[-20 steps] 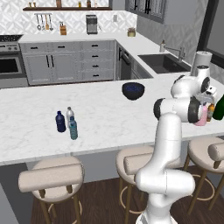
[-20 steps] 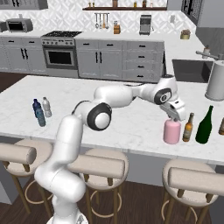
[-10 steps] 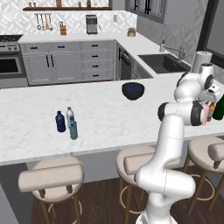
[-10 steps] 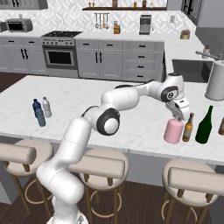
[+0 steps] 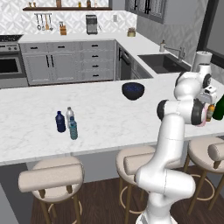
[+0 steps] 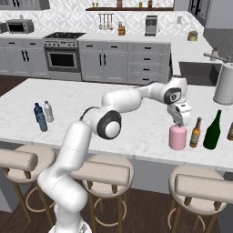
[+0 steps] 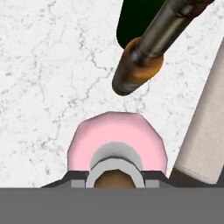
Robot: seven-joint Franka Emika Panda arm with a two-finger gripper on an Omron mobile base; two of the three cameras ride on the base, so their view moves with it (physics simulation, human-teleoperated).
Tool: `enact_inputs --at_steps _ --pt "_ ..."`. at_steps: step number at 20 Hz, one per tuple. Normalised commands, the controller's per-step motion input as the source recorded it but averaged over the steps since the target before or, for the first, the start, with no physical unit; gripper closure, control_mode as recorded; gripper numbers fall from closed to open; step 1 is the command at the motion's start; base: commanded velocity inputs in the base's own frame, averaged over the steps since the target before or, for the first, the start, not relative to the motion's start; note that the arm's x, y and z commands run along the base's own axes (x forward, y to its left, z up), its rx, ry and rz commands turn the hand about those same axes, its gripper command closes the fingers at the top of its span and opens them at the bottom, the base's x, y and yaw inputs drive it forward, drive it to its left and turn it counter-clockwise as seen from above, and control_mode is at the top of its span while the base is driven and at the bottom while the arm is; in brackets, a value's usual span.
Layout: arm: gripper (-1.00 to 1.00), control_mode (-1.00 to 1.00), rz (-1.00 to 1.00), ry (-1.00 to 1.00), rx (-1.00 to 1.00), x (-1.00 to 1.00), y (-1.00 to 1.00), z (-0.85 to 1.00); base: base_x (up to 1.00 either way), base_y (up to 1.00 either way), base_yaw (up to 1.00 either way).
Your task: Move the plastic bottles in the middle to the plastics group, and the glass bottles in the middle to the glass group.
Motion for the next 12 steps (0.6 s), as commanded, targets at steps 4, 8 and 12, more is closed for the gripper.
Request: enact_inputs --at_steps 4,8,12 --pt "-1.0 -1.0 0.0 -0.03 0.0 -0.04 -0.05 -0.08 0.0 0.0 0.0" --pt "-1.0 -1.0 0.04 -0.08 0.0 -0.17 0.0 0.31 0.0 0.0 0.0" --pt "-1.0 -1.0 0.07 0.0 0.0 -0.23 0.13 0.42 0.0 0.0 0.0"
